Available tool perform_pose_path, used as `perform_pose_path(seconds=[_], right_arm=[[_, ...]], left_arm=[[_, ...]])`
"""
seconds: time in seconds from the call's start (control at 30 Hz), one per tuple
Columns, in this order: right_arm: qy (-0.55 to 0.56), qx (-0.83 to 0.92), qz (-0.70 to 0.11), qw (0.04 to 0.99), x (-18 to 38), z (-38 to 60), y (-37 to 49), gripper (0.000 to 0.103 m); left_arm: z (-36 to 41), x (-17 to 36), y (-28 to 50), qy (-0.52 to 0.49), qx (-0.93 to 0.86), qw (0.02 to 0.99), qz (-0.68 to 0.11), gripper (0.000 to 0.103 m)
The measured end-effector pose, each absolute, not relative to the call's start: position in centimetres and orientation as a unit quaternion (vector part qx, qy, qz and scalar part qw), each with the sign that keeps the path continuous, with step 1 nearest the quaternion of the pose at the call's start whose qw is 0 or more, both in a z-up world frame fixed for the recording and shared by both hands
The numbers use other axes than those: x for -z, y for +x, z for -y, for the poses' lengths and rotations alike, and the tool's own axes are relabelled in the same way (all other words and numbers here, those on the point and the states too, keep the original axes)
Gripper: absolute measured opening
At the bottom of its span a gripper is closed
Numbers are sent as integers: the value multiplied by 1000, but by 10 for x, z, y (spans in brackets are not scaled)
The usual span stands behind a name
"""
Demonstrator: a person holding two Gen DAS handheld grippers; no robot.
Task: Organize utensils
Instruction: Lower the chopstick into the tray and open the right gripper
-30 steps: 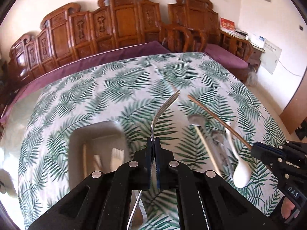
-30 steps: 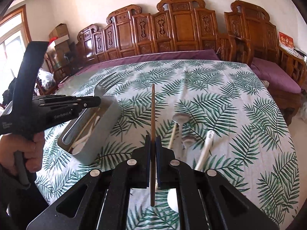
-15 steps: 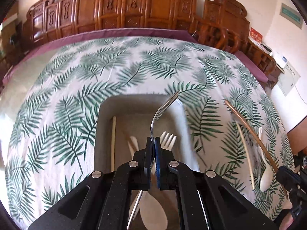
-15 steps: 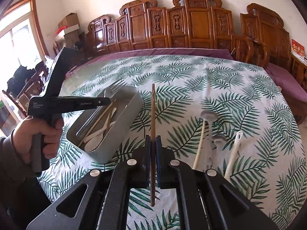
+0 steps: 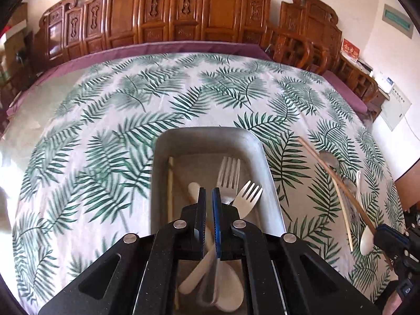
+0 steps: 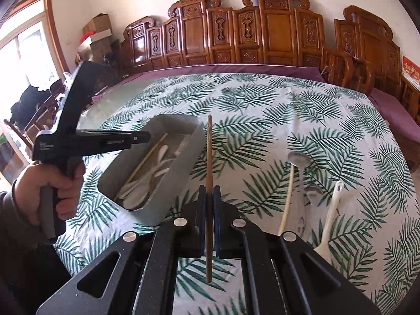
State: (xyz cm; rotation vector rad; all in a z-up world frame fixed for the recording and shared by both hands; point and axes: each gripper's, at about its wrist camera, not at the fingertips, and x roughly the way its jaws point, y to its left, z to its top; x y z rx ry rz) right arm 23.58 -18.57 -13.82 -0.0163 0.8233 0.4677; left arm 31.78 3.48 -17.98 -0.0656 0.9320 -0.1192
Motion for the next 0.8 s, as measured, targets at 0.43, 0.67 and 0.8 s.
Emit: perform_pose_path(seconds=[0.43,0.67,0.8], right_arm=[[-6,-264,-407,874,144,126,241,6],[0,-268,-423,865,157,92,264,6],[-7,-262,-427,866,164,78,276,6]], left_arm=[[-79,154,279,-25,41,912,-407,59],[-101,154,279,-22,23,919,-394,85],[-115,151,280,-41,21,920,-389,90]])
